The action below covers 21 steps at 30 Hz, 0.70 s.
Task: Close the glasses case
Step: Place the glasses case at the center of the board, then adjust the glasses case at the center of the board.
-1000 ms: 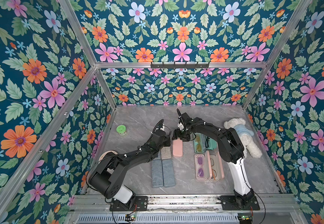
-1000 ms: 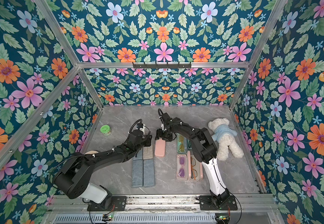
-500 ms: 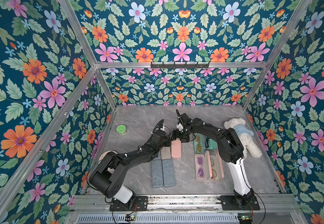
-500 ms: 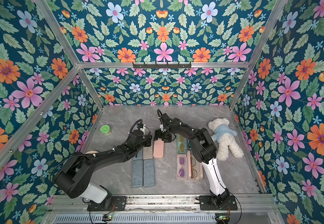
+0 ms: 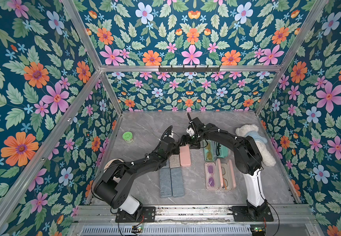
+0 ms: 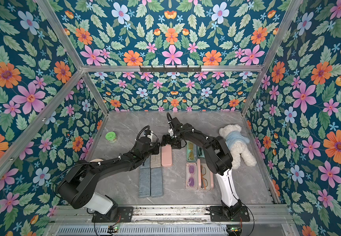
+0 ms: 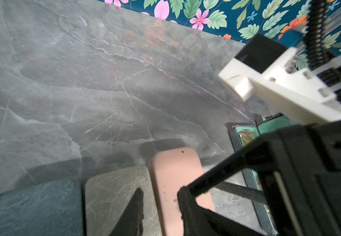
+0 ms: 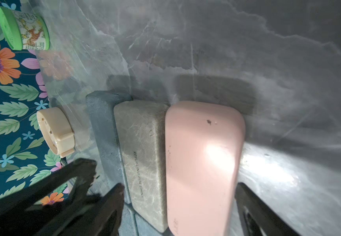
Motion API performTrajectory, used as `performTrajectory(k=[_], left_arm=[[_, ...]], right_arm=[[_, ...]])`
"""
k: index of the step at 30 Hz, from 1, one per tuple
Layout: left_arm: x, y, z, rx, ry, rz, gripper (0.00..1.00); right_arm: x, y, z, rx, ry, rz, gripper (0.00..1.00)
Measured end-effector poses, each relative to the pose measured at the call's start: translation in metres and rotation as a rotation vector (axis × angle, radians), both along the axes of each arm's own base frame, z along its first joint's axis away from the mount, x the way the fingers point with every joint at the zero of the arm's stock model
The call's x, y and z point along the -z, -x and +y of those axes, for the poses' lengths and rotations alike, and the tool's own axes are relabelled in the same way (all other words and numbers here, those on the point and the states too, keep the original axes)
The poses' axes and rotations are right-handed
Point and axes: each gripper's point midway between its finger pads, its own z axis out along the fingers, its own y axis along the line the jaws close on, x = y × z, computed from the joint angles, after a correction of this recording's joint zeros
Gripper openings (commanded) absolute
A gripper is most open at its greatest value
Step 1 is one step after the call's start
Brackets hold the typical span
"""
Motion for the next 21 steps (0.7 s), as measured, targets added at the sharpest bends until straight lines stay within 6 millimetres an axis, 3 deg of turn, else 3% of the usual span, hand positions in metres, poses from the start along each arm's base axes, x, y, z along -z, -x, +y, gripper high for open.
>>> performTrajectory(k=[11, 21], left_arm=[[0.000, 0.004, -0.013, 0.057, 0.053, 0.011, 0.35], [0.005, 0.008, -0.033, 0.131, 0.096, 0.037, 0.41]], right_arm=[[-0.038, 0.010, -0.018, 0.019, -0.054, -0.065, 0.89], [-0.070, 0.034, -0.064, 0.076, -0.088, -0.135, 0.90]])
